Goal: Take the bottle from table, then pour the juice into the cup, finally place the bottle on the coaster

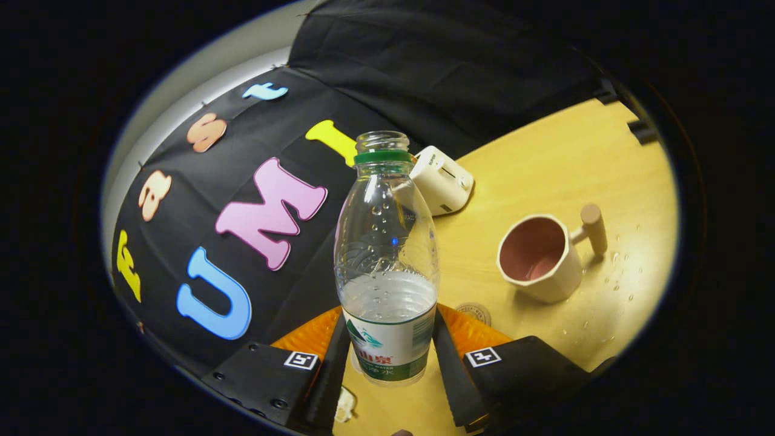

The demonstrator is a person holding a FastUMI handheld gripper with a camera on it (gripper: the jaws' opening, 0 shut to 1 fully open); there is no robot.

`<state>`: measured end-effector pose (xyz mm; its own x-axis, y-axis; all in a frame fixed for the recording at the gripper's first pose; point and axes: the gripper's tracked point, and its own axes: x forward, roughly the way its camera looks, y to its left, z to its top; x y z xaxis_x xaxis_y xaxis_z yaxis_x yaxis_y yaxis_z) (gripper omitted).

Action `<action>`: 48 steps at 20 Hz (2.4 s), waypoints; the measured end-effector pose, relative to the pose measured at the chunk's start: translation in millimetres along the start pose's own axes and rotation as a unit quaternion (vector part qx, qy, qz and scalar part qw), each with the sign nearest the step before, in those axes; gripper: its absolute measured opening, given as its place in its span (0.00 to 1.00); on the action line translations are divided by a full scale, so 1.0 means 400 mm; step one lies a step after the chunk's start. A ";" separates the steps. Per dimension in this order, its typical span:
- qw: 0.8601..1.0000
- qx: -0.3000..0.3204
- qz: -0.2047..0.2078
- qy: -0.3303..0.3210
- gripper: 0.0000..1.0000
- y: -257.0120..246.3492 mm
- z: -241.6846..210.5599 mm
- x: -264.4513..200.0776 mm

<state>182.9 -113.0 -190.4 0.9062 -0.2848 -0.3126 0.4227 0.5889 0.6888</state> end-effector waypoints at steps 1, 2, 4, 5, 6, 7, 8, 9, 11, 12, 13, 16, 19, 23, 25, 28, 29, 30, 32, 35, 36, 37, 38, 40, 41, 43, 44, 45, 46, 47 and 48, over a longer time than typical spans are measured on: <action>0.999 -0.038 -0.002 -0.002 0.73 0.006 0.003 0.003; 0.997 -0.079 -0.004 -0.004 0.73 0.012 0.018 0.032; 0.985 -0.171 -0.016 -0.017 0.73 0.027 0.024 0.029; 0.975 -0.221 -0.029 -0.023 0.73 0.025 0.028 0.028; 0.961 -0.271 -0.043 -0.027 0.73 0.020 0.031 0.035; 0.947 -0.316 -0.053 -0.028 0.73 0.018 0.032 0.043; 0.933 -0.354 -0.055 -0.030 0.73 0.025 0.026 0.052; 0.923 -0.379 -0.049 -0.034 0.73 0.040 0.020 0.068; 0.911 -0.410 -0.040 -0.038 0.74 0.055 0.001 0.098; 0.906 -0.419 -0.039 -0.038 0.73 0.048 -0.011 0.114; 0.902 -0.428 -0.038 -0.039 0.73 0.045 -0.022 0.127; 0.893 -0.447 -0.040 -0.042 0.73 0.031 -0.057 0.160; 0.882 -0.467 -0.037 -0.042 0.74 0.019 -0.097 0.192; 0.889 -0.456 -0.032 -0.038 0.74 0.001 -0.152 0.213; 0.895 -0.443 -0.035 -0.041 0.74 -0.007 -0.157 0.218; 0.899 -0.433 -0.050 -0.050 0.74 -0.038 -0.142 0.225; 0.899 -0.430 -0.054 -0.052 0.74 -0.048 -0.137 0.226; 0.901 -0.426 -0.057 -0.053 0.74 -0.054 -0.133 0.227; 0.906 -0.415 -0.061 -0.055 0.74 -0.066 -0.132 0.232; 0.907 -0.413 -0.063 -0.058 0.74 -0.074 -0.130 0.237; 0.907 -0.412 -0.063 -0.058 0.74 -0.075 -0.131 0.243; 0.907 -0.412 -0.063 -0.057 0.74 -0.076 -0.134 0.246; 0.908 -0.411 -0.062 -0.056 0.74 -0.077 -0.139 0.249; 0.907 -0.413 -0.061 -0.051 0.75 -0.078 -0.148 0.254; 0.907 -0.414 -0.063 -0.050 0.76 -0.083 -0.151 0.255; 0.906 -0.416 -0.065 -0.049 0.77 -0.092 -0.156 0.254; 0.906 -0.416 -0.065 -0.049 0.78 -0.090 -0.158 0.252; 0.906 -0.416 -0.063 -0.049 0.78 -0.088 -0.159 0.253; 0.906 -0.417 -0.062 -0.050 0.81 -0.086 -0.160 0.249; 0.905 -0.418 -0.063 -0.051 0.84 -0.084 -0.160 0.249; 0.904 -0.419 -0.063 -0.051 0.92 -0.086 -0.161 0.246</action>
<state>258.3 -112.5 -286.9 0.8629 -0.4323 -0.2616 0.4216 0.9014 -0.0988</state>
